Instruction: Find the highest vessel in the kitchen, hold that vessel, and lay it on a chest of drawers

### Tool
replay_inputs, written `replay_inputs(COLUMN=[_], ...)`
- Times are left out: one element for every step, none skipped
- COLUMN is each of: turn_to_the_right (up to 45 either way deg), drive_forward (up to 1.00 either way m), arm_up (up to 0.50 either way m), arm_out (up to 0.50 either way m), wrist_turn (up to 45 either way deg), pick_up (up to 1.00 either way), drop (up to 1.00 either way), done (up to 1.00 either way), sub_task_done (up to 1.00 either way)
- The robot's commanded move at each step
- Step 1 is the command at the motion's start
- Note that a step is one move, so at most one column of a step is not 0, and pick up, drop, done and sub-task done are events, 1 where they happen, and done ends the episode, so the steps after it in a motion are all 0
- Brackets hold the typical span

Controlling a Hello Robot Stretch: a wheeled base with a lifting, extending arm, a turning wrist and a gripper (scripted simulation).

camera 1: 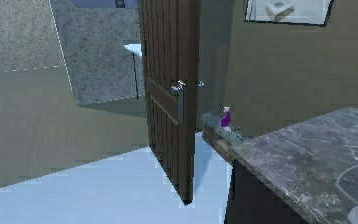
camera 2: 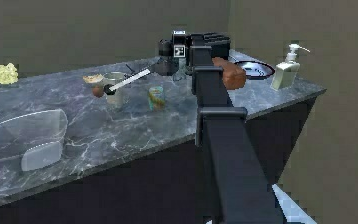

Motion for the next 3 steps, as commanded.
replay_inputs(turn_to_the_right=[0.0,0.0,0.0], drive_forward=[0.00,0.00,0.00], arm_up=[0.00,0.00,0.00], arm_out=[0.00,0.00,-0.44], wrist_turn=[-45.0,-21.0,0.0], pick_up=[0.00,0.00,0.00], drop=[0.00,0.00,0.00], done=[0.00,0.00,0.00], sub_task_done=[0.00,0.00,0.00])
